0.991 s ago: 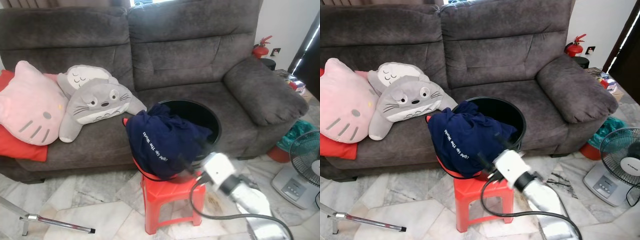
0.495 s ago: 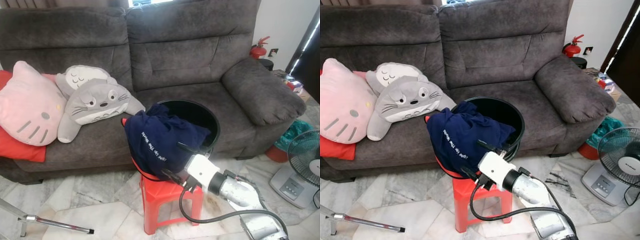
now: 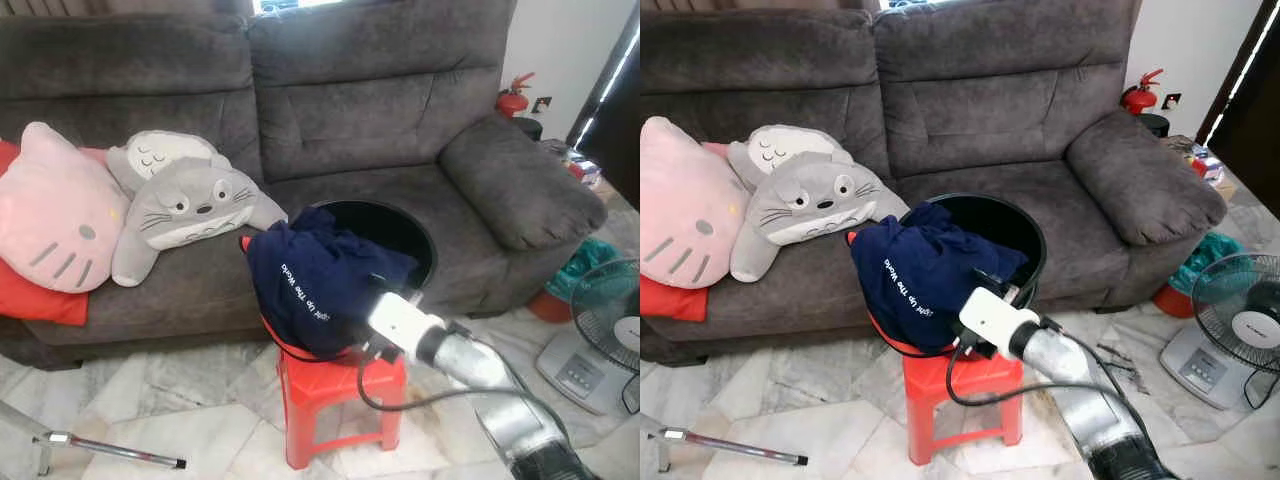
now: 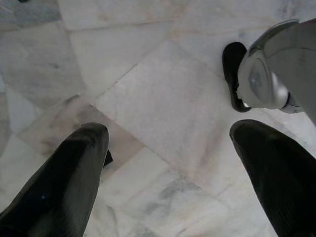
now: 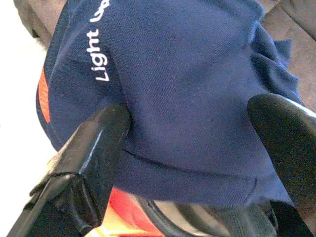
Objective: Hang hanger
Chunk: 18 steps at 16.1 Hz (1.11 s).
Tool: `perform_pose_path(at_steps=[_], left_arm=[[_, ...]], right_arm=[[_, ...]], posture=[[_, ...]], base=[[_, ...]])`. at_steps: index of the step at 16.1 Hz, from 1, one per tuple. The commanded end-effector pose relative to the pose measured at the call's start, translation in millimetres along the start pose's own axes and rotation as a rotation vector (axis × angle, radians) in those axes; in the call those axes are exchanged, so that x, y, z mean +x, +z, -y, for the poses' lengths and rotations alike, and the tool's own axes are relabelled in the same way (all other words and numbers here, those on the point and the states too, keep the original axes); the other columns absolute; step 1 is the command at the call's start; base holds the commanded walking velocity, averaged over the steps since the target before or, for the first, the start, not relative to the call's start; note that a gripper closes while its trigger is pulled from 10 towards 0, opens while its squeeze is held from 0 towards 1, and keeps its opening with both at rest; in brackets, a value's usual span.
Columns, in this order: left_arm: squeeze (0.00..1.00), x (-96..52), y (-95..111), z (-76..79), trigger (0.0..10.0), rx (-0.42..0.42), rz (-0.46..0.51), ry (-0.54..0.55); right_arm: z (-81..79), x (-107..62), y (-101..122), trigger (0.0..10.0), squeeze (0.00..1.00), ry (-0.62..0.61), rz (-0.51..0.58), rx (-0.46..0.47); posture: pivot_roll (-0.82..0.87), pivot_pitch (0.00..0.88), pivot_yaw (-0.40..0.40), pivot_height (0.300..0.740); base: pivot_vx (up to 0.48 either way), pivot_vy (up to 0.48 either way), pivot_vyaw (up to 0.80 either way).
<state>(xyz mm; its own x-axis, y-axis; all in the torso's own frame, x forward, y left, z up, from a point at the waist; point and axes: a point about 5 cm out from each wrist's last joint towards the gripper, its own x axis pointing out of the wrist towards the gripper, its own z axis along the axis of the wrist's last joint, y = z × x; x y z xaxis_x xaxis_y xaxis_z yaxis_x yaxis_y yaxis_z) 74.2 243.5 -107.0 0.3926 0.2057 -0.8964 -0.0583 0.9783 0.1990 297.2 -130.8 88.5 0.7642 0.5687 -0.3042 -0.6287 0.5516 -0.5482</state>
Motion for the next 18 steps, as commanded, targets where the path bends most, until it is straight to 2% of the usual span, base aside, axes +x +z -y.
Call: perform_pose_path(at_steps=[1,3,8,9,10,11,18], left_arm=[[0.0,-0.5,-4,4.2,10.0,-0.007,-0.017,0.005],[0.0,-0.3,-4,8.8,10.0,-0.01,-0.018,0.005],[0.0,-0.9,-6,7.3,10.0,-0.011,-0.023,0.009],[0.0,-3.3,-13,-6.3,10.0,-0.016,-0.031,0.022],[0.0,-4.7,-15,-12.7,10.0,-0.017,-0.034,0.027],[0.0,-4.8,-16,-13.0,10.0,-0.014,-0.035,0.024],[0.0,-1.3,-7,1.1,10.0,-0.004,-0.025,0.007]], right_arm=[[-4.0,6.3,4,10.0,0.0,0.026,0.022,-0.001],[-3.9,12.9,11,10.0,0.0,0.047,0.045,-0.009],[-2.8,18.2,14,10.0,0.0,0.057,0.066,-0.016],[-5.7,19.5,9,1.2,0.0,0.079,0.03,-0.037],[-6.6,20.0,5,0.4,0.0,0.082,-0.005,-0.052],[-5.8,20.1,1,0.0,0.0,0.072,-0.034,-0.04],[-6.1,18.4,-3,0.0,0.0,0.066,-0.049,-0.05]], posture=[[-0.17,0.0,0.033,0.74],[-0.16,0.0,0.028,0.74],[-0.16,0.0,0.027,0.74],[-0.16,0.0,0.024,0.74],[-0.16,0.0,0.024,0.74],[-0.16,0.0,0.023,0.74],[-0.16,0.0,0.027,0.74]], base=[[0.0,0.0,0.0],[0.0,0.0,0.0],[0.0,0.0,0.0],[0.0,0.0,0.0],[0.0,0.0,0.0],[0.0,0.0,0.0],[0.0,0.0,0.0]])
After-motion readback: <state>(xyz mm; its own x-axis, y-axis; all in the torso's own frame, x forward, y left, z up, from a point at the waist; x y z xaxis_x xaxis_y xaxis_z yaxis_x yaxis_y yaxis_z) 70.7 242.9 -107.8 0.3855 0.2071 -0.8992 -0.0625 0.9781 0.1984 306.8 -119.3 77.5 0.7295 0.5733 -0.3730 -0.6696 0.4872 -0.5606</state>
